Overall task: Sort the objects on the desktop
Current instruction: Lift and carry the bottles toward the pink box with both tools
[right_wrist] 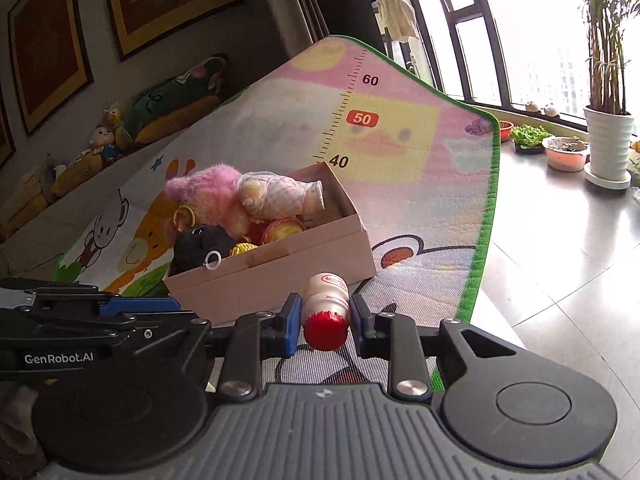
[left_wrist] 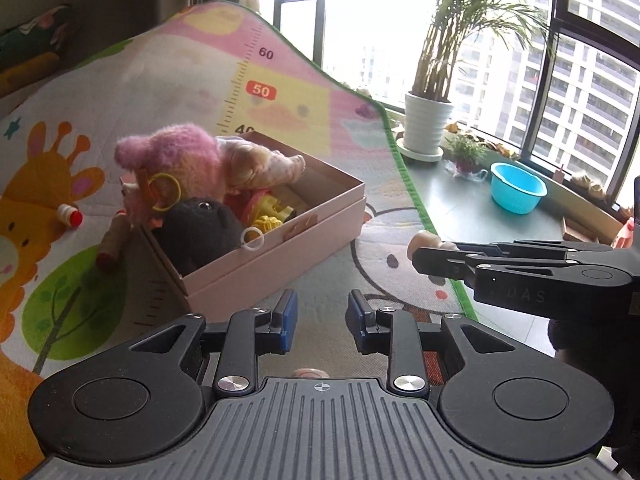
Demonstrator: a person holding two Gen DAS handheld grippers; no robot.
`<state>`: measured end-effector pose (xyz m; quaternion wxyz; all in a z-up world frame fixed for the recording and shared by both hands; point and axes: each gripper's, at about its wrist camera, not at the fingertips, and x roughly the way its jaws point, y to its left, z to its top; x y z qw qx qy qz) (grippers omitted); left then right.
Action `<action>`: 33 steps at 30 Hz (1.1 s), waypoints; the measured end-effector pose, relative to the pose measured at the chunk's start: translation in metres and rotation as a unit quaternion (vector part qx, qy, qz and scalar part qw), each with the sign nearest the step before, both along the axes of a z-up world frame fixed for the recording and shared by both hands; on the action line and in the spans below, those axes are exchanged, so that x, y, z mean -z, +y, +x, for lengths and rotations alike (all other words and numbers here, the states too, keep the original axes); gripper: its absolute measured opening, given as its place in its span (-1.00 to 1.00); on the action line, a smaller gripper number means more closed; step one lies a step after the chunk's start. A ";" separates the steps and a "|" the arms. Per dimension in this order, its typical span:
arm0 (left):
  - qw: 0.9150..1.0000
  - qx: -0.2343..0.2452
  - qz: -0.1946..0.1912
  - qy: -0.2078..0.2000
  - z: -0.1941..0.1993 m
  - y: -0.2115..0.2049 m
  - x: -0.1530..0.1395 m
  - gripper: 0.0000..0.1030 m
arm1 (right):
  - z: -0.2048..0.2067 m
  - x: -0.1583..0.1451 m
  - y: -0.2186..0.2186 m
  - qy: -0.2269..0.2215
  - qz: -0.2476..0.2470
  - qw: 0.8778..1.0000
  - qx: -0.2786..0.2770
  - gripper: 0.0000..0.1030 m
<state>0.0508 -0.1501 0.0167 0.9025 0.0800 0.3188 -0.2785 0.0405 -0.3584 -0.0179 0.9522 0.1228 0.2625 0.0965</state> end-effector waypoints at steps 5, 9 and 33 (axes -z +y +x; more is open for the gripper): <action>0.999 0.029 0.026 0.027 -0.003 0.000 0.020 -0.03 | -0.002 0.019 0.007 0.023 -0.004 1.000 -0.003 -0.51; 0.998 0.021 0.034 0.046 0.004 0.002 0.033 0.01 | -0.003 0.026 0.013 0.029 -0.004 1.000 -0.007 -0.51; 1.000 0.018 0.018 0.013 0.012 0.003 0.011 -0.43 | 0.001 -0.001 0.010 -0.012 -0.018 1.000 -0.007 -0.51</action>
